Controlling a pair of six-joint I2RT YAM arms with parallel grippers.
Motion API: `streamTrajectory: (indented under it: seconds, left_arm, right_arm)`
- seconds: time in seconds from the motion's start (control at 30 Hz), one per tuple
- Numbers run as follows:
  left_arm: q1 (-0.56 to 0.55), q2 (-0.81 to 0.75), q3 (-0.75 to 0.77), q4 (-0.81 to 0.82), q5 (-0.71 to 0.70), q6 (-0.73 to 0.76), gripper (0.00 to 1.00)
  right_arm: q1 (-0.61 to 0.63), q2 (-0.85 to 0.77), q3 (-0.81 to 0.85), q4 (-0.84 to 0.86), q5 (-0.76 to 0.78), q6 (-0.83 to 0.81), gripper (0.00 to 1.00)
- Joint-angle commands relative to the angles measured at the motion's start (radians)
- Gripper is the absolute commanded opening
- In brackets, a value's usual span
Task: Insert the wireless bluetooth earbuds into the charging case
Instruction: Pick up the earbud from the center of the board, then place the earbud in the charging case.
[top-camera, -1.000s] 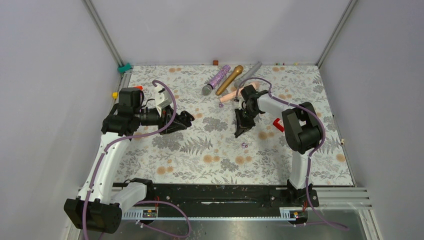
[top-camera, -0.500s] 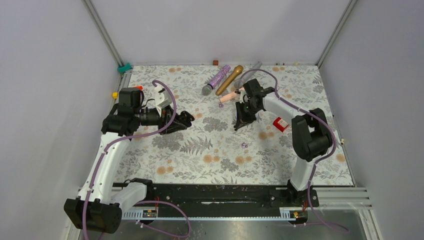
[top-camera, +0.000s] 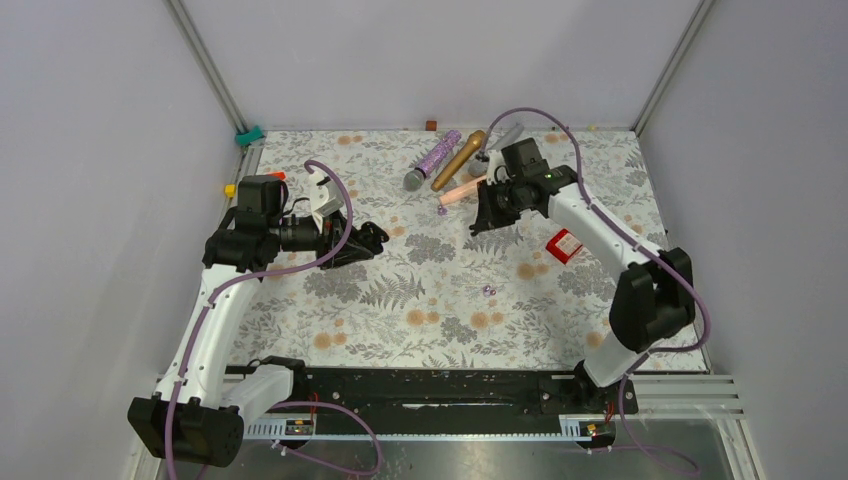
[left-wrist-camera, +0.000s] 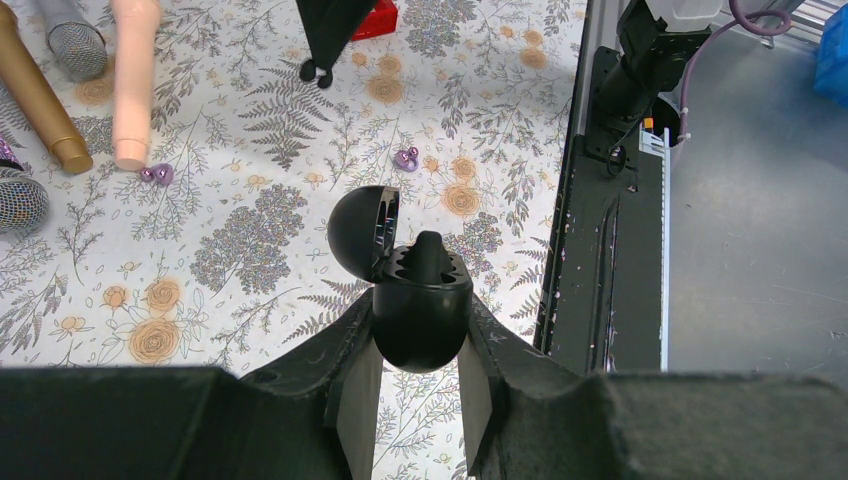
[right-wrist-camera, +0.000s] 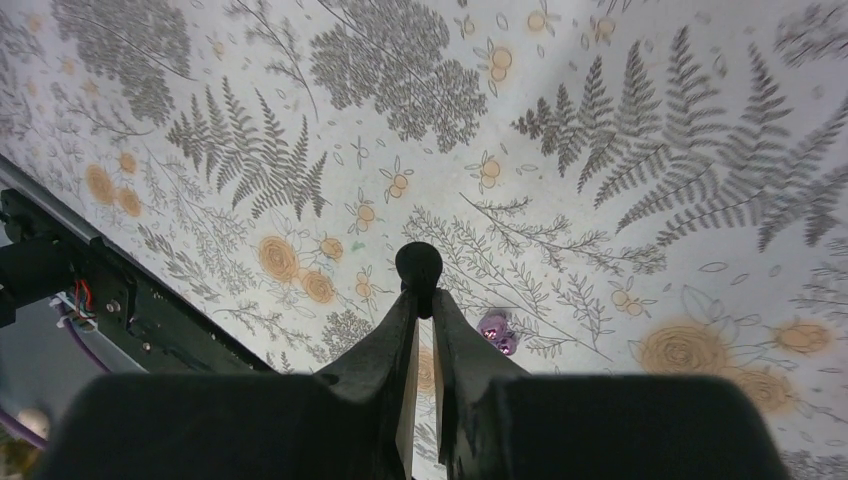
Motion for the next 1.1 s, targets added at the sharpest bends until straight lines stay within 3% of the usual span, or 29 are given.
streamTrajectory:
  seconds: [0.0, 0.63, 0.97, 1.07]
  left_arm:
    - [0.005, -0.009, -0.003, 0.036, 0.045, 0.011, 0.00]
    - [0.005, -0.015, -0.020, 0.037, 0.074, 0.042, 0.00]
    - [0.005, -0.010, -0.035, 0.037, 0.104, 0.063, 0.03]
    - [0.006, -0.004, -0.036, 0.038, 0.109, 0.061, 0.00]
  right_arm:
    - [0.001, -0.119, 0.078, 0.004, 0.015, -0.065, 0.10]
    - [0.033, -0.290, 0.222, 0.058, -0.106, -0.038, 0.10]
    - [0.221, -0.332, 0.187, 0.097, -0.132, -0.203, 0.11]
    - [0.245, -0.309, 0.220, 0.065, -0.166, -0.230, 0.11]
